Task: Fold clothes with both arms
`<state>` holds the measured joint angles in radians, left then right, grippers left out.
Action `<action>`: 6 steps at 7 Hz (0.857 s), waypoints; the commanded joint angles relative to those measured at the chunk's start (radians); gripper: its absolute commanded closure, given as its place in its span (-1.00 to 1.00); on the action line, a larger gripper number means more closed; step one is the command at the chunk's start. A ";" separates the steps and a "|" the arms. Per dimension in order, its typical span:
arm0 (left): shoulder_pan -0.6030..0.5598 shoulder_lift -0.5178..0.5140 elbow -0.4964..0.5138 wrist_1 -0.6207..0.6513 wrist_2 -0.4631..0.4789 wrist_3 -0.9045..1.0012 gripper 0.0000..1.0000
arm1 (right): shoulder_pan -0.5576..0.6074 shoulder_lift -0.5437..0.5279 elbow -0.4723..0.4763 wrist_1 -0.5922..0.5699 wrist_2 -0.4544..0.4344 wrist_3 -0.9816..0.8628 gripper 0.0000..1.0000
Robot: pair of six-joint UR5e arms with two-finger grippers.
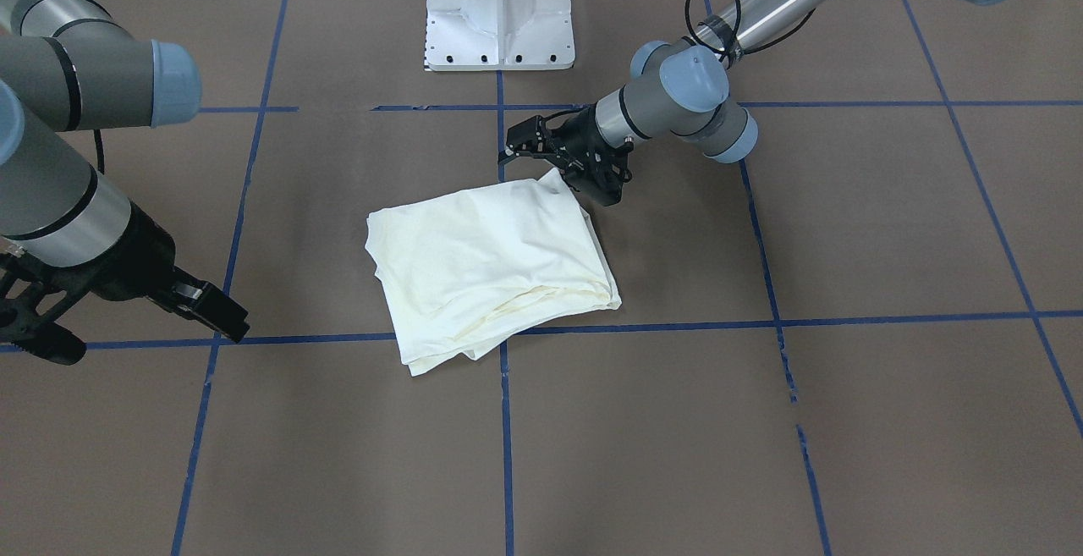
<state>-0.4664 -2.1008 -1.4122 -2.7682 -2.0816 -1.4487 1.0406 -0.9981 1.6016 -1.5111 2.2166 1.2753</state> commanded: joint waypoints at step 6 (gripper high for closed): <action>-0.308 0.272 -0.251 0.077 -0.145 0.120 -1.00 | 0.056 -0.094 0.072 -0.006 -0.003 -0.255 -1.00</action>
<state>-0.6193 -1.8711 -1.6583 -2.7437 -2.1707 -1.4393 1.0659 -1.0480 1.6477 -1.5159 2.2146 1.1377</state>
